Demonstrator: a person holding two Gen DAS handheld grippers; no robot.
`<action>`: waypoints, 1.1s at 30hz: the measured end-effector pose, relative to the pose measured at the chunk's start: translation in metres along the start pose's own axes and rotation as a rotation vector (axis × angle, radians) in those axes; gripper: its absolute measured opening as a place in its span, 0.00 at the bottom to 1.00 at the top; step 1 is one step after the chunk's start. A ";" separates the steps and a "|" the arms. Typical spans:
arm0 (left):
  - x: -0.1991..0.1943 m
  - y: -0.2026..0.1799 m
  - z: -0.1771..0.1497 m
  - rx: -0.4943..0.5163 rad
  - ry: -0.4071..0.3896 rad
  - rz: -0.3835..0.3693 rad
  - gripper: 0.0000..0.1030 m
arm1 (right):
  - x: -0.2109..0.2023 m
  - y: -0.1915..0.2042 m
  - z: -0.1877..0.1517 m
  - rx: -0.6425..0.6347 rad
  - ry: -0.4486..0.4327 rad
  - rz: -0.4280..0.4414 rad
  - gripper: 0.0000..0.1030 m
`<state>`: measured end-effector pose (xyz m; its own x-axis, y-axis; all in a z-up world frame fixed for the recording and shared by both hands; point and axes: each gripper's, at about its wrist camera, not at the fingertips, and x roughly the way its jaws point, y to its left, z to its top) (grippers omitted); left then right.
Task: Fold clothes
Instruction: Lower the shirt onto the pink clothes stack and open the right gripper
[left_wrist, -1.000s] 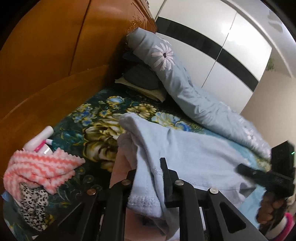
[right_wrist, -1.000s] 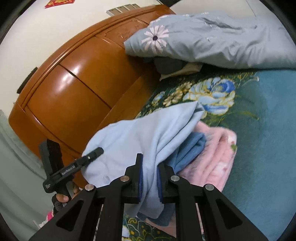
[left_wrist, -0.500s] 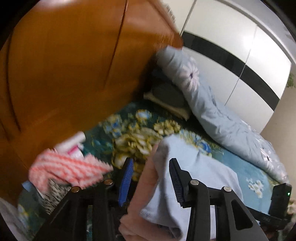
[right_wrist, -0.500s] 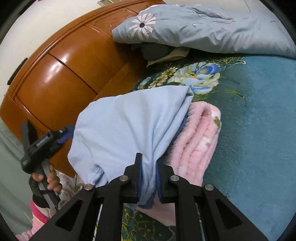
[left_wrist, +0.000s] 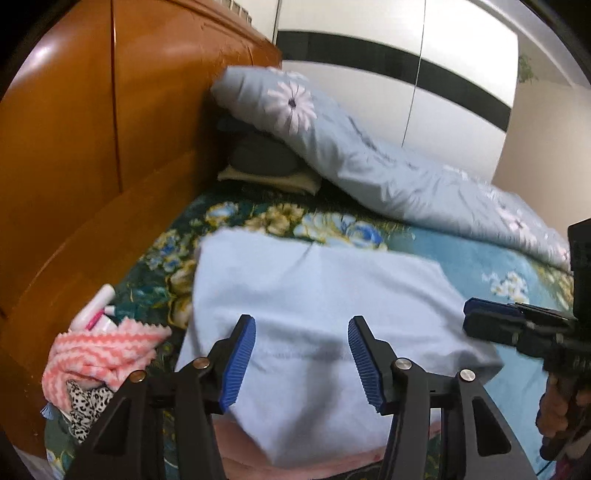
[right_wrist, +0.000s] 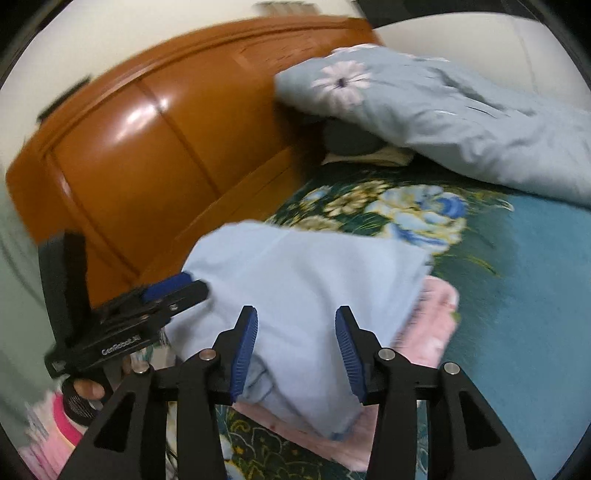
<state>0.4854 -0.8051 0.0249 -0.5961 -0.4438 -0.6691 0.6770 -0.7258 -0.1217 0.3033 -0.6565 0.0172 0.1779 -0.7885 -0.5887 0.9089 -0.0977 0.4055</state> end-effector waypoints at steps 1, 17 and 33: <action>0.003 0.002 -0.001 -0.009 0.014 -0.005 0.55 | 0.005 0.002 -0.005 -0.017 0.013 -0.004 0.46; 0.033 0.004 -0.018 -0.015 0.155 -0.018 0.63 | 0.023 -0.002 -0.042 -0.031 0.018 -0.051 0.53; 0.018 -0.011 -0.019 0.033 0.034 -0.009 0.69 | -0.035 -0.009 -0.109 -0.002 0.032 -0.100 0.54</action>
<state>0.4755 -0.7954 0.0006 -0.5866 -0.4195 -0.6928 0.6569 -0.7468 -0.1040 0.3303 -0.5623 -0.0419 0.0980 -0.7552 -0.6481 0.9236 -0.1735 0.3419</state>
